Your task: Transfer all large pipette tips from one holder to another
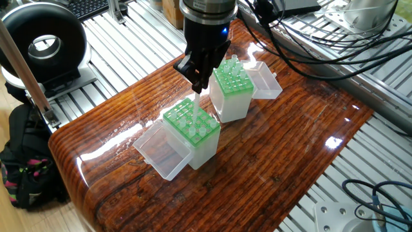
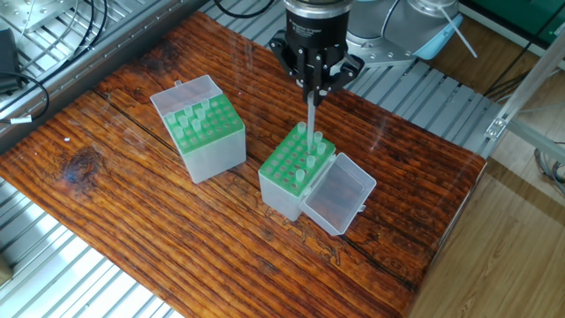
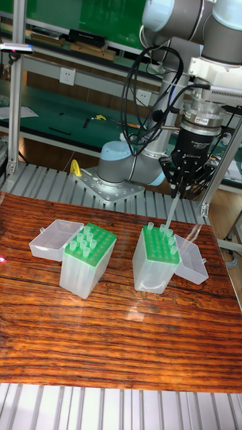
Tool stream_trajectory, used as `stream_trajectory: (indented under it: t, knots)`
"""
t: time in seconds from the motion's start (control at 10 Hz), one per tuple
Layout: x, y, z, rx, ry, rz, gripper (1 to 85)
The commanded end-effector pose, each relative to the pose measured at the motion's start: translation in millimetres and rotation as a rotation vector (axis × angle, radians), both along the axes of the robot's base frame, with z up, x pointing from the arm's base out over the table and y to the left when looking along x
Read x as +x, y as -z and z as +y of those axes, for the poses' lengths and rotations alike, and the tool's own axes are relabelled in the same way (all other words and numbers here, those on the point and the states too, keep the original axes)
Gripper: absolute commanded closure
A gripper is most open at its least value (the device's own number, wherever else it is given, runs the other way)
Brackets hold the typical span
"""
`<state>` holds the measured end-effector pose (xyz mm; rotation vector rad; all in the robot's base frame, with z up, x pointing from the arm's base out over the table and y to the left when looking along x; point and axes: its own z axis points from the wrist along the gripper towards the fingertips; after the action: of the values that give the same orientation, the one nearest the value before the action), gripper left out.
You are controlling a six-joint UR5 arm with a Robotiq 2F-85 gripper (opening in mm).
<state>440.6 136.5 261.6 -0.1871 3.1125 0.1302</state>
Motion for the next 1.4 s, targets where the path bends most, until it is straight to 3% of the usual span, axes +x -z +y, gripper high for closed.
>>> stream_trajectory:
  t: [0.0,0.7,1.1,1.3]
  knots:
    - [0.2,2.6,4,0.011,0.003,0.001,71.3]
    - [1.6,12.7,5,0.014,-0.005,0.006,69.0]
    - [1.8,13.9,6,0.017,-0.017,0.008,62.0]
    - [0.7,13.7,8,0.028,-0.022,0.012,54.0]
